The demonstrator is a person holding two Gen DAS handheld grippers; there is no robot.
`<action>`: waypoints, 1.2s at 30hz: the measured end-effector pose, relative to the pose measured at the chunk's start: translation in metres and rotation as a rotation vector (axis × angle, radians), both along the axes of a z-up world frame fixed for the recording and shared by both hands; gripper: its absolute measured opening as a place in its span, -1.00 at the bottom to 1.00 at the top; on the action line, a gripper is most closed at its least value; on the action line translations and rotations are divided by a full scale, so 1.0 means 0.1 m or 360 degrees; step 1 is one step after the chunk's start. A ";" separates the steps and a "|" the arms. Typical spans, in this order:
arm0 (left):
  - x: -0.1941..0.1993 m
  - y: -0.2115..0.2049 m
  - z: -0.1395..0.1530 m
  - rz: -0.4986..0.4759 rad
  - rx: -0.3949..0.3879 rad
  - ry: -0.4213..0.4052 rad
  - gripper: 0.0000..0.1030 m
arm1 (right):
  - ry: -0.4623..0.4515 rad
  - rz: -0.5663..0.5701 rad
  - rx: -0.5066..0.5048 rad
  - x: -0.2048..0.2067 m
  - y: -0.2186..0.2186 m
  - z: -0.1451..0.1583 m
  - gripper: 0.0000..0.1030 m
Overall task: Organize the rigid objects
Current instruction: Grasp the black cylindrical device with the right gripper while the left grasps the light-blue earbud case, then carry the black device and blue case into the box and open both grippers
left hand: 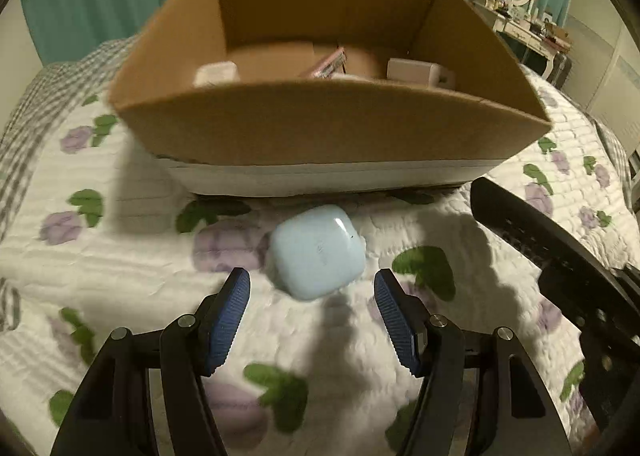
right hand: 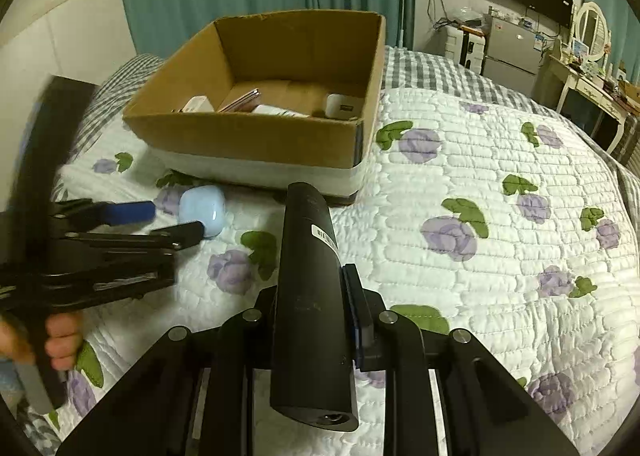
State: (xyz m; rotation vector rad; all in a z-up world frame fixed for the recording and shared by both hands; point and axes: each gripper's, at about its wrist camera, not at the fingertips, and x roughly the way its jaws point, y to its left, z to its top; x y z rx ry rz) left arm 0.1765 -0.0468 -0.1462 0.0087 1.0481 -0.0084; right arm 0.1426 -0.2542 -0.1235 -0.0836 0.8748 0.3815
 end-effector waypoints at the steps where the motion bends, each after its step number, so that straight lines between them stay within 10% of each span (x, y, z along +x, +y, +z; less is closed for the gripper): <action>1: 0.04 -0.01 -0.03 -0.0005 -0.0004 0.0018 0.31 | 0.0008 -0.0009 0.0001 0.02 -0.01 -0.01 -0.60; 15: -0.02 -0.06 -0.01 -0.0023 -0.0020 0.0007 0.05 | 0.0007 -0.0035 -0.0011 0.03 -0.01 -0.03 -0.60; 36: -0.84 0.08 1.45 0.0037 -0.0037 -0.0425 0.05 | -0.0360 -0.0023 0.0083 -0.34 0.07 1.25 -0.60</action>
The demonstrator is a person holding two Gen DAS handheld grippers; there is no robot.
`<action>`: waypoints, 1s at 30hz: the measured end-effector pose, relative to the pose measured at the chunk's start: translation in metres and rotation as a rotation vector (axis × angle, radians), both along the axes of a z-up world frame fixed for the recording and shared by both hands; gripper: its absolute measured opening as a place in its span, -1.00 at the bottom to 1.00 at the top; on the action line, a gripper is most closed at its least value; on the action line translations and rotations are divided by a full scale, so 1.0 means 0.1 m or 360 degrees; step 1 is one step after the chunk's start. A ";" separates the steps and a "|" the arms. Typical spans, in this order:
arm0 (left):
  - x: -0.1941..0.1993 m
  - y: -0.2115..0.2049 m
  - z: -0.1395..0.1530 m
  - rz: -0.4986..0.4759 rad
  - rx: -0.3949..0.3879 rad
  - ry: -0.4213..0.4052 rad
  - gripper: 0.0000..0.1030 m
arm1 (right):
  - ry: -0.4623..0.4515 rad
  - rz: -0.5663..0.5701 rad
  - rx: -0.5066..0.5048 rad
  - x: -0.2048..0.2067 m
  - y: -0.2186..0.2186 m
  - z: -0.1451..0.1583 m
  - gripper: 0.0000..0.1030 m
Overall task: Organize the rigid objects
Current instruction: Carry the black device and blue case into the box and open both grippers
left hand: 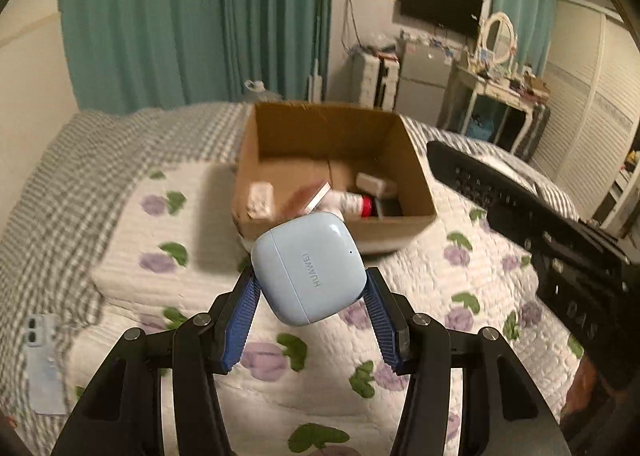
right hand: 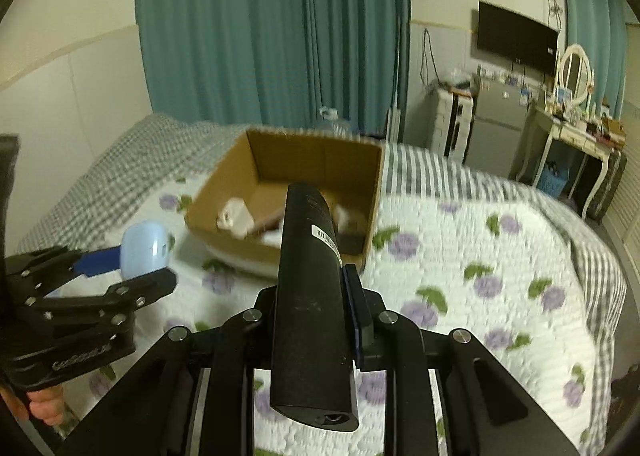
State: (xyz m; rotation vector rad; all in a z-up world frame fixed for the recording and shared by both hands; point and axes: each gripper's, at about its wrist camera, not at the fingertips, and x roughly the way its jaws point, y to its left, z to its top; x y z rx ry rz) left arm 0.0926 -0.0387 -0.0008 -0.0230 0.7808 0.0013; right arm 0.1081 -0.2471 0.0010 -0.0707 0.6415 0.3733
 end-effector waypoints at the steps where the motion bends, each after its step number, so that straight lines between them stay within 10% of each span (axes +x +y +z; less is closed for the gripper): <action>1: 0.00 0.02 0.03 0.0006 0.0010 -0.0013 0.05 | -0.0017 0.0003 0.0008 0.03 0.01 0.05 -0.60; 13: 0.76 0.22 0.14 0.0111 0.0069 -0.0104 0.05 | -0.0090 0.0054 0.0091 0.99 0.13 0.19 -0.60; 30: 1.84 0.19 -0.53 0.0028 0.0124 0.0019 0.09 | -0.0045 0.0142 0.0215 1.95 0.39 -0.39 -0.56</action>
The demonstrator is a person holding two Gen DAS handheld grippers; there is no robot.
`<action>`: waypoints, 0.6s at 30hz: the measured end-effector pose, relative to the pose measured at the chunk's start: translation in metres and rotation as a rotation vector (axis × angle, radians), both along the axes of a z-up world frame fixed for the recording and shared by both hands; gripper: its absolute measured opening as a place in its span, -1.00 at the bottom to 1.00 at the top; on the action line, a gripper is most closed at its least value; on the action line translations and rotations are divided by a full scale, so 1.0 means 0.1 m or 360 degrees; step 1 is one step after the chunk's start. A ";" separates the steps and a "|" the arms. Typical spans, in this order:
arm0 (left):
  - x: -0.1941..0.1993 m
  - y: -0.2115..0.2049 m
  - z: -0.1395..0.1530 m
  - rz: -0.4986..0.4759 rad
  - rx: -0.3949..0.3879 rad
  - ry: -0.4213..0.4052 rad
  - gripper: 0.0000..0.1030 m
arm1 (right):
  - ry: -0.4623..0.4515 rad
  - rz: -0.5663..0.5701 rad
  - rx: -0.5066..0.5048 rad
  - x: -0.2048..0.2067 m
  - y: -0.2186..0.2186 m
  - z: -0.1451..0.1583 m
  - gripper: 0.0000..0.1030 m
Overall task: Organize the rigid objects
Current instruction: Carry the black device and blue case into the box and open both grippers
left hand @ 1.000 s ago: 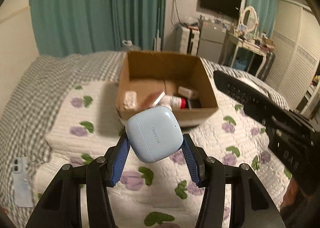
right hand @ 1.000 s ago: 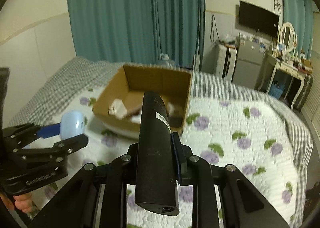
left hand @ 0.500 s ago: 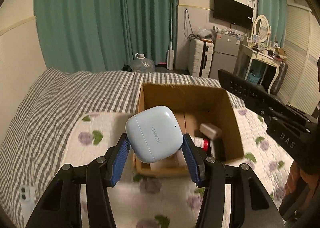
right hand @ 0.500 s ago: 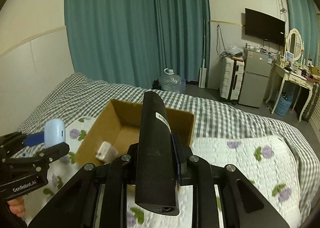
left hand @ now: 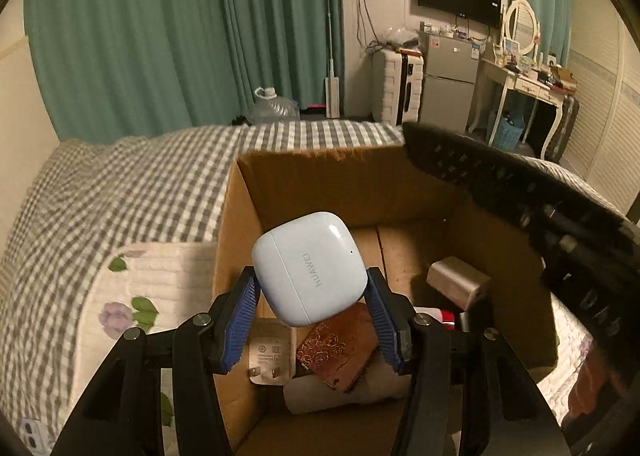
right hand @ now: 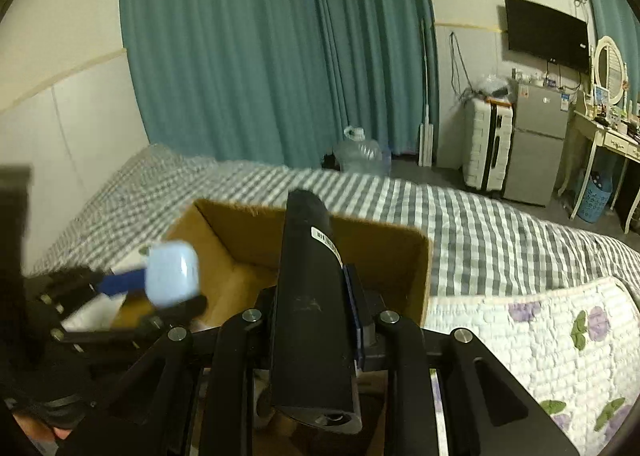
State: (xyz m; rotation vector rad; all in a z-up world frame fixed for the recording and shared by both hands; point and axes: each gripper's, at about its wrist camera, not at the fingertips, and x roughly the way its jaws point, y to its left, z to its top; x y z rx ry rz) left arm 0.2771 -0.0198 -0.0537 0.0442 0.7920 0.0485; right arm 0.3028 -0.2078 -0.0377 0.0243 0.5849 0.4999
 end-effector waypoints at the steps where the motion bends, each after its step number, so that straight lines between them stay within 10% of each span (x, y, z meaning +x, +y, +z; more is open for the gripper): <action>1: 0.00 0.00 -0.01 -0.0008 -0.0012 0.0007 0.10 | -0.0005 0.0001 0.0014 0.01 0.01 0.00 -0.56; 7: -0.08 -0.04 0.04 -0.0041 0.0012 -0.0011 0.17 | 0.0001 -0.0022 -0.0014 -0.01 0.01 0.07 -0.09; 18: -0.46 -0.17 0.74 -0.0030 0.0022 -0.0183 0.27 | -0.0079 -0.0149 -0.0070 -0.46 -0.34 0.70 0.09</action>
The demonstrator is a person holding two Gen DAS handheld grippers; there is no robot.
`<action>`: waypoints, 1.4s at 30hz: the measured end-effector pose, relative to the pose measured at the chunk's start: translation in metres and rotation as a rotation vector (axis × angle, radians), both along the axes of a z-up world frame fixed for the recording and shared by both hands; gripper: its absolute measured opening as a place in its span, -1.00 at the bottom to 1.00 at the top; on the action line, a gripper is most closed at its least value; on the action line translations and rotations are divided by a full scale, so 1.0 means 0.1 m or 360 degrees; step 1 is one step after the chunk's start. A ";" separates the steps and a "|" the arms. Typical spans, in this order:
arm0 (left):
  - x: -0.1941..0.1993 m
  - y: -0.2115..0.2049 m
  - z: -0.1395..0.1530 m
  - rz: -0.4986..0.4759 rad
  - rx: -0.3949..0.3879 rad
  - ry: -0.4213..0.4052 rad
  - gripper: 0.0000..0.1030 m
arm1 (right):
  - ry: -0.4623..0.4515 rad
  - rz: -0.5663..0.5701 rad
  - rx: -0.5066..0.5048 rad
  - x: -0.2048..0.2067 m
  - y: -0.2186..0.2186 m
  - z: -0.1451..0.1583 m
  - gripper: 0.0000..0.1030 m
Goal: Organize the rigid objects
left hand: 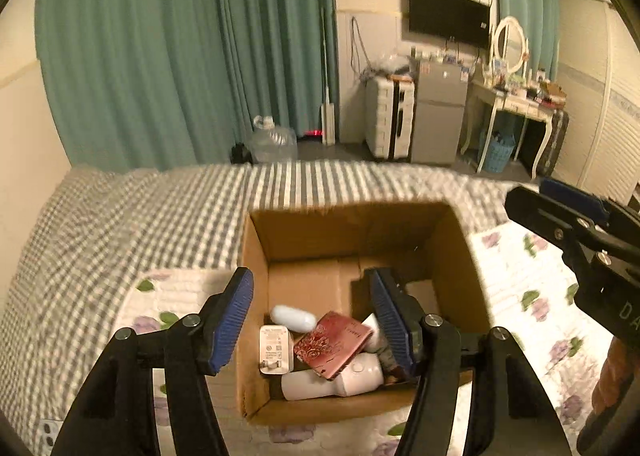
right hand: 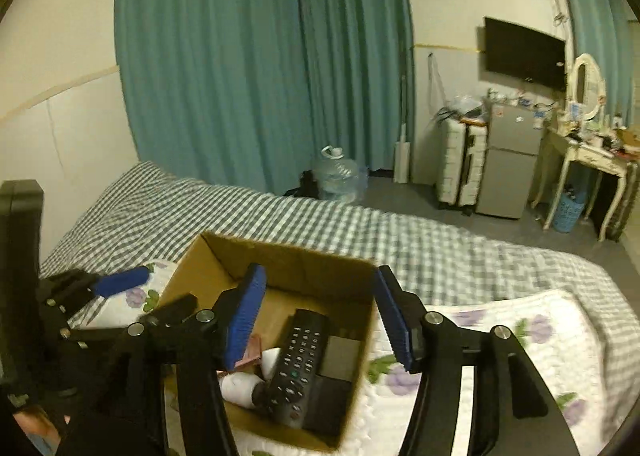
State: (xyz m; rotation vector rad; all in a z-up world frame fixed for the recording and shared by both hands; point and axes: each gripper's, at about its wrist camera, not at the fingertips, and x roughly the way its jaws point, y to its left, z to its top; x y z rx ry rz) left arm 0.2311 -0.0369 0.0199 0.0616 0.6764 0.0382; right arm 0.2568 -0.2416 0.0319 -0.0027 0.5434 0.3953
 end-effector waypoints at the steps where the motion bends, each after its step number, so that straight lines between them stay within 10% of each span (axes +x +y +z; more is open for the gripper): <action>1: -0.09 -0.03 0.11 -0.0003 0.0004 -0.0036 0.30 | -0.0009 -0.0012 0.0003 -0.05 -0.04 0.06 0.10; 18: -1.19 -0.03 0.78 0.0060 0.0007 -0.0405 0.42 | -0.0238 -0.0175 0.0000 -1.20 -0.44 0.90 0.91; 42: -1.36 -0.14 -0.43 0.0087 0.0088 -0.0325 0.43 | -0.0083 -0.0200 -0.0027 -1.14 -0.52 -0.46 1.00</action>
